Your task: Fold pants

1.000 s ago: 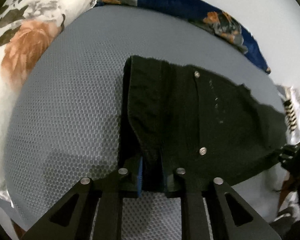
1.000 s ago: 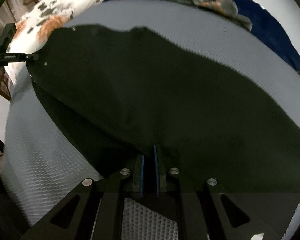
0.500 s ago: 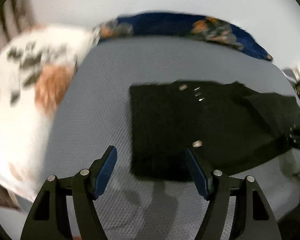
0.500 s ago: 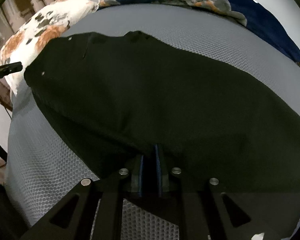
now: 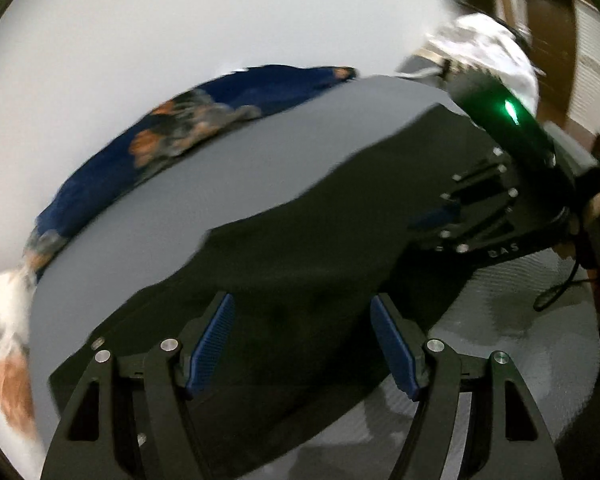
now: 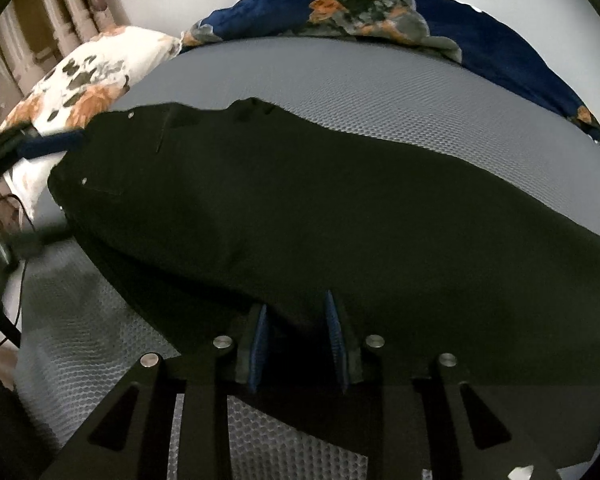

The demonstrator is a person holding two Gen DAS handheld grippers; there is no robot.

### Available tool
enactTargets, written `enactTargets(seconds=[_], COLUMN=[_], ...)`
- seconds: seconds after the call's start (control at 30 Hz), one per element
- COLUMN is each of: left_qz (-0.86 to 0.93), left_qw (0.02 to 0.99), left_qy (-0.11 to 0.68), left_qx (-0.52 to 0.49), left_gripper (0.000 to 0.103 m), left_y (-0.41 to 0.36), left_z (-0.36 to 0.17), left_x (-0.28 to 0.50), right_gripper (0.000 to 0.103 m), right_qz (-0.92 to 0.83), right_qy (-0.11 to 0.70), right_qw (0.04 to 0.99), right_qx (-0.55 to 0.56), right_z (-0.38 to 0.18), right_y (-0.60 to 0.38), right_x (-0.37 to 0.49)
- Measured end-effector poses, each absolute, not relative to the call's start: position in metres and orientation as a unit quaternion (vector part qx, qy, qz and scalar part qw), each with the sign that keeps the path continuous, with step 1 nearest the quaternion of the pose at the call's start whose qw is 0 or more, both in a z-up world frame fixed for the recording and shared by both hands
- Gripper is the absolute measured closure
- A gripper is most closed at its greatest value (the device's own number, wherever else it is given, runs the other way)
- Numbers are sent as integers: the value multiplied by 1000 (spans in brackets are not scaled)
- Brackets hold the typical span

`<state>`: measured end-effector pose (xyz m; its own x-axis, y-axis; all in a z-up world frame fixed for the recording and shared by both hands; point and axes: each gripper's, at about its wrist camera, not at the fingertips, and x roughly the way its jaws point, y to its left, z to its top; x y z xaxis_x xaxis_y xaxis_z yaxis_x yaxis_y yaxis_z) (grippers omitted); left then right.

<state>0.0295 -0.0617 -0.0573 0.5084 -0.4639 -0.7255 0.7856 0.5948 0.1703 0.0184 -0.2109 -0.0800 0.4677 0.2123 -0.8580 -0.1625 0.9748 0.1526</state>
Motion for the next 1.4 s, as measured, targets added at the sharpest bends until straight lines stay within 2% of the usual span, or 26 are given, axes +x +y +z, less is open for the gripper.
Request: enactTargets(seconds=[0.1, 0.23, 0.3, 0.37, 0.4, 0.57, 0.73, 0.9, 1.1, 1.17, 1.2, 1.23, 1.4], left_qz=[-387, -394, -403, -410, -414, -407, -409, -406, -412, -412, -412, -413, -414], left_qw=[823, 813, 805, 794, 788, 793, 792, 792, 789, 789, 789, 789, 794], left_qy=[319, 322, 325, 334, 345, 359, 364, 362, 372, 371, 372, 373, 383], left_qx=[266, 281, 291, 300, 298, 276, 268, 275, 264, 264, 263, 260, 230], left_gripper=[32, 40, 53, 90, 92, 95, 95, 95, 94, 94, 94, 94, 94], left_y=[-87, -118, -130, -145, -151, -159, -161, -166, -167, -167, -166, -166, -160], left_z=[-70, -83, -91, -99, -104, -107, -106, -105, -107, -108, -108, -108, -109], left_x=[28, 29, 28, 28, 30, 34, 36, 36, 42, 41, 41, 42, 46], right_gripper=[77, 77, 77, 77, 75, 73, 71, 69, 70, 75, 88, 92, 94], right_qz=[110, 113, 115, 115, 114, 68, -53, -146, -160, -168, -174, -174, -159], right_qy=[501, 498, 498, 499, 499, 480, 456, 416, 385, 377, 381, 385, 387], right_qw=[857, 859, 858, 858, 858, 871, 861, 812, 791, 796, 798, 800, 817], right_qx=[35, 39, 45, 49, 50, 85, 217, 384, 448, 443, 434, 426, 396], right_z=[-78, -76, -76, -74, -72, -59, -71, -100, -121, -120, -117, -115, -88], right_y=[-215, -217, -219, -224, -227, -278, -387, -481, -508, -509, -507, -505, -499], right_x=[17, 17, 17, 15, 14, -3, -19, -41, -41, -37, -35, -31, 6])
